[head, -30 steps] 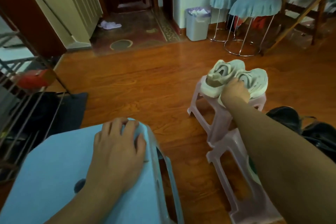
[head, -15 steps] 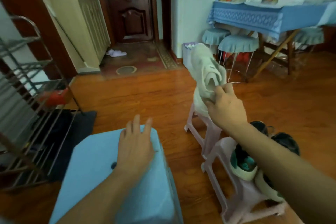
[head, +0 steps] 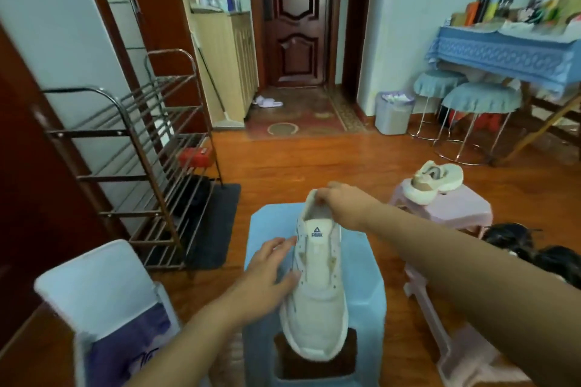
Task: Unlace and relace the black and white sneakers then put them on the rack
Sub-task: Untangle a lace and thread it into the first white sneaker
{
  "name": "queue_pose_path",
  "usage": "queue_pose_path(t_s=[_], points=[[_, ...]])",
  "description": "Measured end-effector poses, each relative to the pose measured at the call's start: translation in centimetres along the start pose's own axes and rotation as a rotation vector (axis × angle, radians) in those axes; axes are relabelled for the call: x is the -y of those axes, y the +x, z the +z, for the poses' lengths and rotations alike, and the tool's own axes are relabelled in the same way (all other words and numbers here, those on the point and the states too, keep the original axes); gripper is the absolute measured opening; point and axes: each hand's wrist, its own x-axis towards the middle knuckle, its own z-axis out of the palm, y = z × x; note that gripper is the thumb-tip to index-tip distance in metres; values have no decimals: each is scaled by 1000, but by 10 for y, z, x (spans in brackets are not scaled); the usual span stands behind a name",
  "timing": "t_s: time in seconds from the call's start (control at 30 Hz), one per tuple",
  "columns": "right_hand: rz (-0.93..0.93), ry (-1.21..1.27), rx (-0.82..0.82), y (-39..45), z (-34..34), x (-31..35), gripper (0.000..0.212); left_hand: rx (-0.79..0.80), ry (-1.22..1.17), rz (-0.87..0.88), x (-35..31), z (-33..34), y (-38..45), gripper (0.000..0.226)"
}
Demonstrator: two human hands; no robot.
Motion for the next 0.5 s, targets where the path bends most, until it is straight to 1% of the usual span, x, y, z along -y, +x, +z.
queue_pose_path(t_s=[0.03, 0.07, 0.1, 0.17, 0.2, 0.23, 0.3, 0.37, 0.43, 0.5], points=[[30, 38, 9, 7, 3, 3, 44, -22, -37, -20, -1, 2, 3, 68], [59, 133, 2, 12, 6, 3, 45, -55, -65, -43, -3, 1, 7, 73], [105, 277, -18, 14, 6, 3, 43, -83, -78, -71, -6, 0, 11, 74], [265, 663, -93, 6, 4, 8, 38, -110, -162, -114, -9, -1, 20, 69], [361, 841, -129, -2, 4, 13, 39, -118, -230, -129, -11, -1, 23, 67], [456, 967, -148, -13, 6, 18, 42, -113, -276, -146, -15, 1, 26, 67], [571, 1033, -103, -36, 17, 28, 45, -96, -277, -172, -20, 6, 32, 73], [557, 1058, -23, -50, 29, 39, 38, -95, -236, -207, -21, 11, 38, 78], [531, 1016, -77, -49, 37, 45, 31, -106, -259, -246, -21, 12, 42, 79], [528, 969, -147, -43, 40, 46, 32, -139, -242, -260, -22, 14, 44, 79]])
